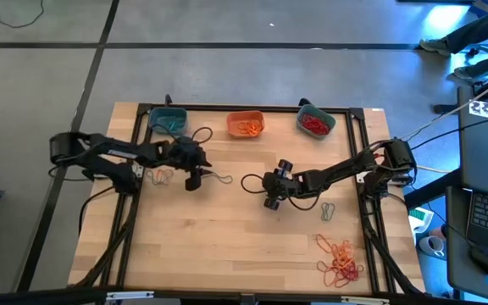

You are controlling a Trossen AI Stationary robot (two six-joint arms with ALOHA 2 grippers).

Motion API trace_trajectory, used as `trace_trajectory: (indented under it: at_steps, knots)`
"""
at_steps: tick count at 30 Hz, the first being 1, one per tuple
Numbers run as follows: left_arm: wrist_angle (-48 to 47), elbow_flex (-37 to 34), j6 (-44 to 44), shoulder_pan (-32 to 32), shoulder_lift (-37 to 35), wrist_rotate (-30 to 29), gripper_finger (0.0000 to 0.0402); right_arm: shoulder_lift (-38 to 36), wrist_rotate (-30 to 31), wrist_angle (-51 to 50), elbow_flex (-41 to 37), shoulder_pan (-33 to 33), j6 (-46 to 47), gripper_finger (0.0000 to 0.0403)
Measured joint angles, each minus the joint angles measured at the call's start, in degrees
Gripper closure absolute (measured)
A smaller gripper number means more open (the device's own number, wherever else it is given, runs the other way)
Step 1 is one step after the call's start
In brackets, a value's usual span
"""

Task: Sort rubber bands into baskets
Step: Put the blue rubber band into the blue bin

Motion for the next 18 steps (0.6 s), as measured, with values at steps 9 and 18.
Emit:
trace_trajectory:
  at_steps: [9,18]
  knots:
    - [4.0,0.1,1.4,-0.1,9.5,0.4,0.0286,0.0,-0.2,0.4,0.0,0.0,-1.3,0.0215]
    - [4.6,0.4,1.5,-0.3,11.9,-1.0,0.0332,0.0,-0.1,1.5,0.0,0.0,-1.5,0.0215]
